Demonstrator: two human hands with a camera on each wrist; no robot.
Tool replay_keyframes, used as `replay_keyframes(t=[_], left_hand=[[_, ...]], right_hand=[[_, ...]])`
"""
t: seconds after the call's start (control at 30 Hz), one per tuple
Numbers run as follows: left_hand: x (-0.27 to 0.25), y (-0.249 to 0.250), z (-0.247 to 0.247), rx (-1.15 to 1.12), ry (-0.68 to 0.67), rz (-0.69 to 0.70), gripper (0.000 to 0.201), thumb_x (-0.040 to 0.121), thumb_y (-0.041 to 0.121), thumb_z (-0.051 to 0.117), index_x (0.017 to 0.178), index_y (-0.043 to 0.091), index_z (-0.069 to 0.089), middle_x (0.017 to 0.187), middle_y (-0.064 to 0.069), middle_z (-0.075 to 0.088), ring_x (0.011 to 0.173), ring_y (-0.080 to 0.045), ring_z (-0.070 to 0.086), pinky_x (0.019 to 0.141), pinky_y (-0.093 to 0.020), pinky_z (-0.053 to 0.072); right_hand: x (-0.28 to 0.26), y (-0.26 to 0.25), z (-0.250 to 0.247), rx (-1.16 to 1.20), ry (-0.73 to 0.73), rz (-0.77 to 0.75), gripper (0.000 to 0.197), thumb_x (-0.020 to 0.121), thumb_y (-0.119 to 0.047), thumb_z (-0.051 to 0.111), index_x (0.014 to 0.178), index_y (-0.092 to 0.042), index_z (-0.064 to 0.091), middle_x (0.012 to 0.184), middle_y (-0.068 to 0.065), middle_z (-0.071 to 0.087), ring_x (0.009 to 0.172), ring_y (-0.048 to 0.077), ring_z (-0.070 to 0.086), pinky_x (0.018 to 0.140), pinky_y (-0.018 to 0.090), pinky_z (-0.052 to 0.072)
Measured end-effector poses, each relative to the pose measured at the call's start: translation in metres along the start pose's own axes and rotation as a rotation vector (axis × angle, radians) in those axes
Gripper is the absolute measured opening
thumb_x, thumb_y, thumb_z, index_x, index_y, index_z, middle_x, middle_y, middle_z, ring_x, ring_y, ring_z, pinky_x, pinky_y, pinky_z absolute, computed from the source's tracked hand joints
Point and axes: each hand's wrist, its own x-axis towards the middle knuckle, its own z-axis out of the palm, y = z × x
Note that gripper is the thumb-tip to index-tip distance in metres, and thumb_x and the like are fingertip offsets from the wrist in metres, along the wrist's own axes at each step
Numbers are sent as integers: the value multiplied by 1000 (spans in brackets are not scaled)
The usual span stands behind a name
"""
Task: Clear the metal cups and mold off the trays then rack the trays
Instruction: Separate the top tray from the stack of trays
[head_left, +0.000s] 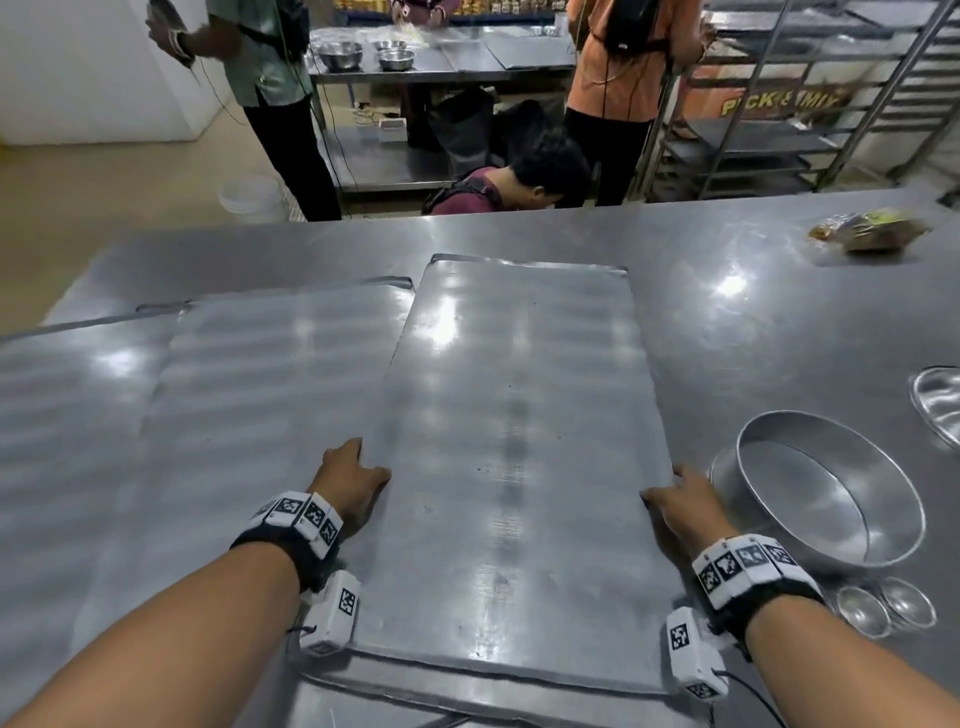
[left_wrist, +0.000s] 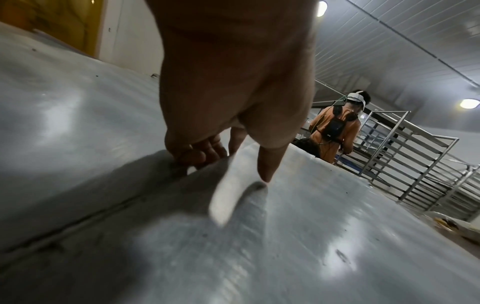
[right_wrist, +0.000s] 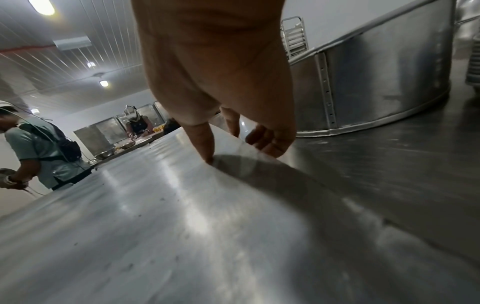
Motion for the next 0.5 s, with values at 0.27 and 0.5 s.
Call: replay_keyframes(t=[0.27, 0.5], left_hand=[[19, -9, 2, 191, -16, -5, 62, 61, 47, 63, 117, 23, 62, 123, -16, 59, 107, -40, 61, 96, -44, 54], [-28, -3, -7, 215, 89, -6, 19, 82, 24, 71, 81, 5, 71, 79, -9, 66, 77, -30, 61, 68, -28, 42]], right_hand=[[-26, 2, -10, -195, -71, -64, 35, 79, -15, 74, 113, -16, 67, 106, 6, 70, 102, 28, 65, 96, 40, 50], [-40, 24, -12, -336, -143, -120, 44, 88, -26, 63, 131, -30, 57, 122, -6, 67, 113, 24, 62, 96, 34, 45]])
